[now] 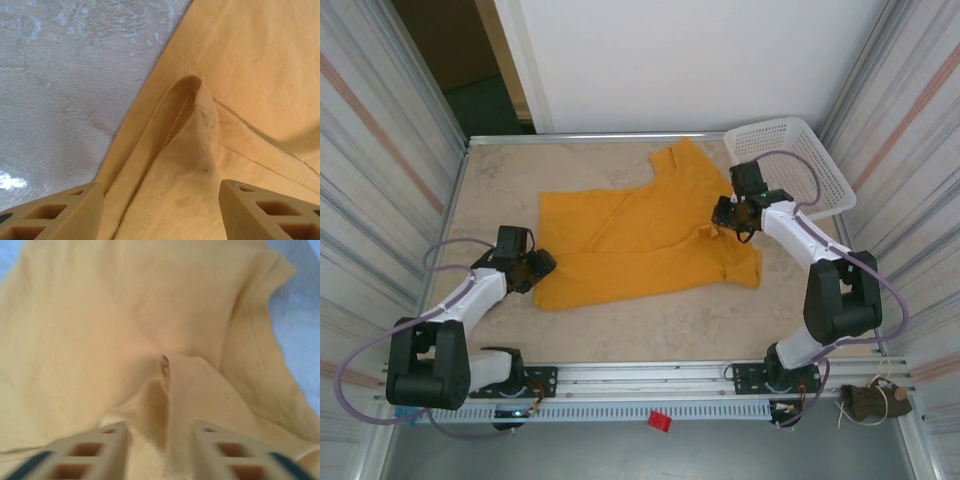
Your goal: Fold the inside-out t-shirt
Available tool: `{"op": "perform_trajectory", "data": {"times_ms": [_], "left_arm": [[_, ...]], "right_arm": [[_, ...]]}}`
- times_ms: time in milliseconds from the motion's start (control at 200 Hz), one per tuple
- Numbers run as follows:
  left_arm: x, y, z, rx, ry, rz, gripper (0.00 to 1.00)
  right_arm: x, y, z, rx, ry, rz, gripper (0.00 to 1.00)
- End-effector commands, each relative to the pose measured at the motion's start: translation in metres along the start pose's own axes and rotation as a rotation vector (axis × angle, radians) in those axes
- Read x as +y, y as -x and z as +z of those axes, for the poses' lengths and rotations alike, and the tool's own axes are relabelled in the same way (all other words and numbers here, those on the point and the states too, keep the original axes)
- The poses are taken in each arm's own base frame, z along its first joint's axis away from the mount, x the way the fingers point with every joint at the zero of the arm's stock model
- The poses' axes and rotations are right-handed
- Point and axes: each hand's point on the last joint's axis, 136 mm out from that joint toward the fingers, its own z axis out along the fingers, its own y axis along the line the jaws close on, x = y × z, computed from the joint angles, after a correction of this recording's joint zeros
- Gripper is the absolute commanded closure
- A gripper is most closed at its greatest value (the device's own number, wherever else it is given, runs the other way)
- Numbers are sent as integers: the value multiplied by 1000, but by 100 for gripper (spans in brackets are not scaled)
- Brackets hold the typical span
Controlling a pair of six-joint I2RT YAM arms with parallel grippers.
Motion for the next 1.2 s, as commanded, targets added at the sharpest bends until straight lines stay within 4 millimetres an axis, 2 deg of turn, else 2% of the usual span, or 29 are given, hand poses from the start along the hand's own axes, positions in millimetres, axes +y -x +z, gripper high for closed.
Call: {"op": "perform_trajectory", "data": {"times_ms": [0, 55, 150, 271, 401, 556, 691, 777, 892, 1027, 1192], "left_arm": [[2, 3, 1, -17, 19, -2, 38], [2, 3, 0, -19, 17, -1, 38], [-2, 5, -3, -24, 3, -5, 38], [-6, 4, -10, -18, -19, -18, 38], [-1, -3, -22, -8, -11, -34, 38], [13, -19, -32, 8, 8, -76, 38], [18, -40, -28, 30, -8, -91, 40], [16, -52, -23, 40, -25, -75, 44], [16, -60, -16, 43, -15, -46, 45], [21, -60, -10, 37, 19, -29, 45], [22, -61, 0, 43, 31, -24, 49]], "right_arm": [[8, 15, 3, -18, 48, -5, 45], [4, 18, -1, -31, 43, 4, 45], [-10, 9, -9, -33, -9, -1, 45], [-39, -22, -10, 13, -103, 2, 45], [-70, -59, -24, 46, -165, 81, 42], [-95, -98, -44, 55, -213, 161, 31], [-105, -123, -42, 94, -199, 210, 29], [-111, -130, -36, 117, -184, 237, 31], [-111, -131, -30, 133, -135, 258, 39], [-111, -131, -25, 147, -121, 264, 42], [-115, -132, -8, 170, -127, 274, 48]]}}
